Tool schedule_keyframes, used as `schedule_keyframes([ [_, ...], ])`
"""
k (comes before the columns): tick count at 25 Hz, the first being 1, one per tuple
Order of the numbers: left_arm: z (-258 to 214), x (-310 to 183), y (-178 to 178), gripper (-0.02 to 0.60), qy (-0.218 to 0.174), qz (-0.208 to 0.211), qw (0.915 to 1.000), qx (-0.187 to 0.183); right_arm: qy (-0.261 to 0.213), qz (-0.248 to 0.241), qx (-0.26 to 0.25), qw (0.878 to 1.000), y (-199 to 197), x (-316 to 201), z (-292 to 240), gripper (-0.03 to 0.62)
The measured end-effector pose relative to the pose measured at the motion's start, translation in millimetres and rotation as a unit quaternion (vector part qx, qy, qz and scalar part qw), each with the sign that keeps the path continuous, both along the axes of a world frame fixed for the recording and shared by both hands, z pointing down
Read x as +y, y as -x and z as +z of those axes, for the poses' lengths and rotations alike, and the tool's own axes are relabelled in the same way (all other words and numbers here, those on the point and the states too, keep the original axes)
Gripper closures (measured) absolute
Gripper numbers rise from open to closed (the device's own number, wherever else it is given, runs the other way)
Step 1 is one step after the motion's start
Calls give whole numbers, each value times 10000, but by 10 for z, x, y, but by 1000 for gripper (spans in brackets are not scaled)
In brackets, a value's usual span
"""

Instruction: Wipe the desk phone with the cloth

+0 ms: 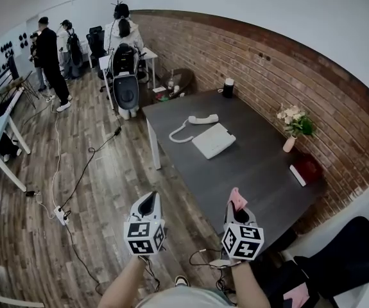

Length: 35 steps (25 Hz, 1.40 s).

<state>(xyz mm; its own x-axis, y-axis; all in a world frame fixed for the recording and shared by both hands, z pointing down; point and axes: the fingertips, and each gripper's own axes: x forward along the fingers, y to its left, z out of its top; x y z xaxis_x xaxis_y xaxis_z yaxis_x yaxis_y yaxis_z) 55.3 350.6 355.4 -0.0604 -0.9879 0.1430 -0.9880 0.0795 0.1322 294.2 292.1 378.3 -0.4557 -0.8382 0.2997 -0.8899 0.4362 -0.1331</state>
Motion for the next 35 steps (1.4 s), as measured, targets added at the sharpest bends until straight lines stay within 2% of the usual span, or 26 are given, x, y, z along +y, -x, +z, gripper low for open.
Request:
schedule_keyframes([
  [10,145,-624,118,577,128,83,9999,-25,170,62,-14,9998,75,-565,191,572],
  [20,342,-1331,390,577,159,379,9990,174,292,254,180,9991,303,-1023,337,572],
  [25,347,-1984,628,577,126,794,9965,221,321,706,200,9968,480,-1404,358,572],
  [35,264,-3241,1306,577,261,1503,9880,249,490,1462,139,9879,1120,-2251,268,572],
])
